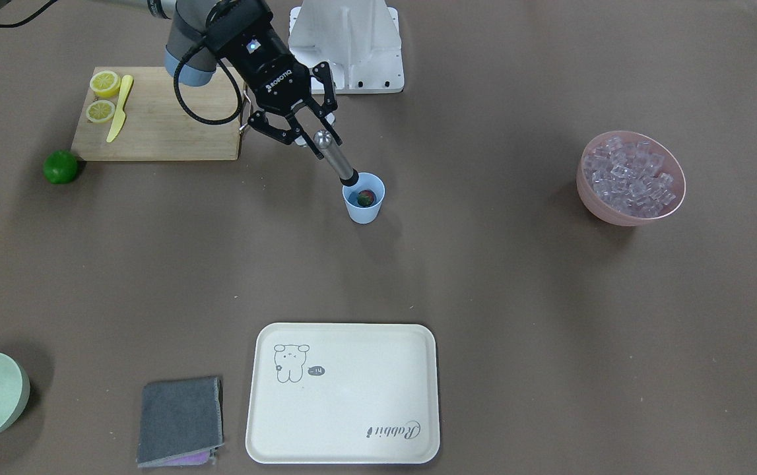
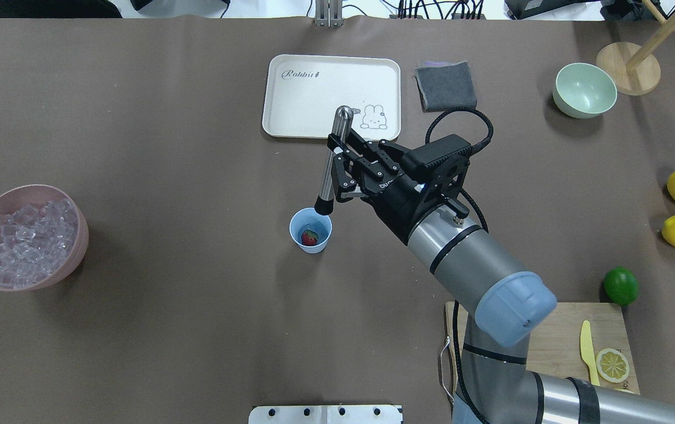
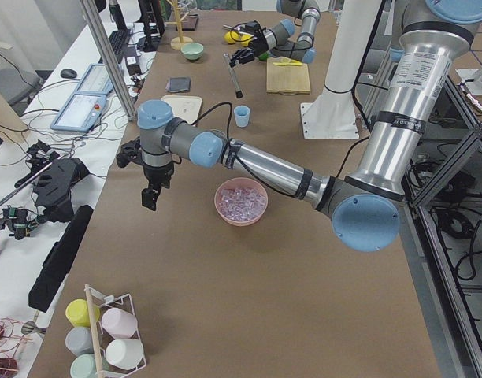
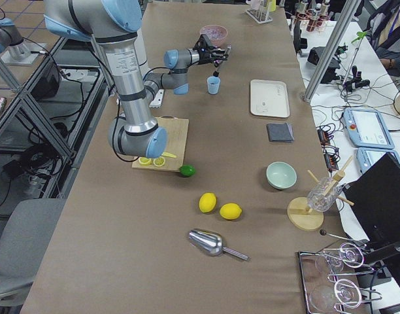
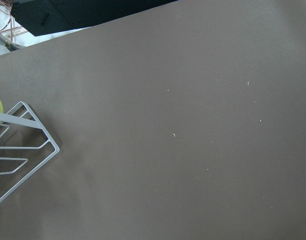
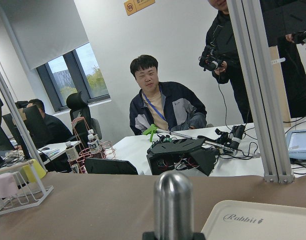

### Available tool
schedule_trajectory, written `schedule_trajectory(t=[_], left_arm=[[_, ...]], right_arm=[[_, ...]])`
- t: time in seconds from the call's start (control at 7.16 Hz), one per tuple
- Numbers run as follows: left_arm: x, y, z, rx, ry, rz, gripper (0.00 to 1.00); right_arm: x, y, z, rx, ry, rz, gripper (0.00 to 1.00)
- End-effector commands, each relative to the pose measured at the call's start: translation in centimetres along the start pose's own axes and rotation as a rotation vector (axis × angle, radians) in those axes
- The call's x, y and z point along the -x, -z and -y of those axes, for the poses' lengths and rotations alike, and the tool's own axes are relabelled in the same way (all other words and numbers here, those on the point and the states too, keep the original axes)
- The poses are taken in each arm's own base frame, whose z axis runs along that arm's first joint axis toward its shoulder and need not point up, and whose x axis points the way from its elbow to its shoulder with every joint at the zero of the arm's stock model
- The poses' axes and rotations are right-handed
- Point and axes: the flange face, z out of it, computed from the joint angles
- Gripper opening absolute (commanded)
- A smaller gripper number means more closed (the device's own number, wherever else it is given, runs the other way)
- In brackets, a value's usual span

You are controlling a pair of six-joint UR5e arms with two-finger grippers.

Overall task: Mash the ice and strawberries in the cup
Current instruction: 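Press the pestle down into the cup repeatedly with the right gripper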

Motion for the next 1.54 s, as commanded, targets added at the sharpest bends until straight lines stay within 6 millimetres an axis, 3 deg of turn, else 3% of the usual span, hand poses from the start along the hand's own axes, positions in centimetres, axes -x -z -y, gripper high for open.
schedule_trajectory(t=[0.0,0.42,0.7,1.4], left_arm=[[0.0,-0.1,-0.1,0.002,0.001,-0.001,0.97],[0.1,-0.2,0.0,0.004,0.006,-0.001,0.97],[-0.2,0.0,0.0,0.0,0.023,-0.002,0.97],[0.2,-0.6,-0.1,0.01,0.029,0.0,0.97]], right_arm=[[0.6,0.7,-1.0,-0.014,0.057,-0.029,0.0],[1.4,1.0,-2.9,-0.017,0.064,-0.062,0.0],[2.2,0.2,-4.2,-0.012,0.074,-0.078,0.0],[4.4,-0.9,-4.8,-0.009,0.066,-0.066,0.0]])
